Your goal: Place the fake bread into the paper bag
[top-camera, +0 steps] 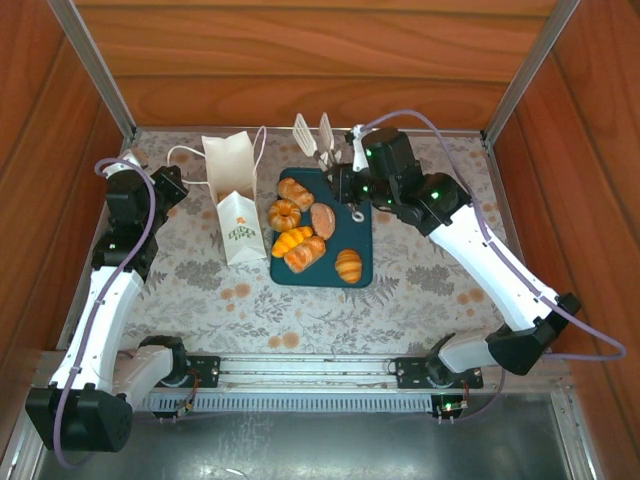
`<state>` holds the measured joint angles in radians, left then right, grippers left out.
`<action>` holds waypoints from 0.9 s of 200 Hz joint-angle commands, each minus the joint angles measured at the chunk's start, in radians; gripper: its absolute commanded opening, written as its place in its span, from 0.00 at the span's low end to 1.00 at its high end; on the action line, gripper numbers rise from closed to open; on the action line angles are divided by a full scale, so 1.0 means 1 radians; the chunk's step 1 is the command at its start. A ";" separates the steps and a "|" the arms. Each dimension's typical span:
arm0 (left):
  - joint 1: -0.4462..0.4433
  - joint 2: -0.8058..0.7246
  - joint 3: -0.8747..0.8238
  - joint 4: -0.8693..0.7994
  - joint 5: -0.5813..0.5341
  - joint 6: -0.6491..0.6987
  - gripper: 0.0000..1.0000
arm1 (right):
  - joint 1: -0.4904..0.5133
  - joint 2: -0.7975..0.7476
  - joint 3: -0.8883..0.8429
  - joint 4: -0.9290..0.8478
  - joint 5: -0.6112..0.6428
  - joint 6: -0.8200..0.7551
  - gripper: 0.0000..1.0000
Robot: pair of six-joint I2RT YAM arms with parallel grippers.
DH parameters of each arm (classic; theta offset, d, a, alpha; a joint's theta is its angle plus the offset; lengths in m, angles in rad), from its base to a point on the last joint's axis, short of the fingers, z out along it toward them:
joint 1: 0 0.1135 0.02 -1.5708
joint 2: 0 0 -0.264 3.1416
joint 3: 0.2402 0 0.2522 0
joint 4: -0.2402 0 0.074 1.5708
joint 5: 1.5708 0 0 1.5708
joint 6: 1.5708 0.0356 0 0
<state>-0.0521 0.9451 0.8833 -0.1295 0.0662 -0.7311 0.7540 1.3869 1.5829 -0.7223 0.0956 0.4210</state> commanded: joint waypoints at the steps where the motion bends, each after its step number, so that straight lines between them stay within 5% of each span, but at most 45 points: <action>1: 0.010 -0.011 0.017 -0.013 0.001 0.018 0.00 | -0.009 -0.057 -0.061 0.024 -0.017 0.039 0.44; 180: 0.009 -0.012 0.021 -0.015 -0.001 0.018 0.00 | -0.018 -0.125 -0.387 -0.166 -0.058 0.084 0.44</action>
<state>-0.0521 0.9451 0.8833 -0.1352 0.0658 -0.7300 0.7444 1.2678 1.2064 -0.8700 0.0551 0.4900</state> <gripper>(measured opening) 0.051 0.438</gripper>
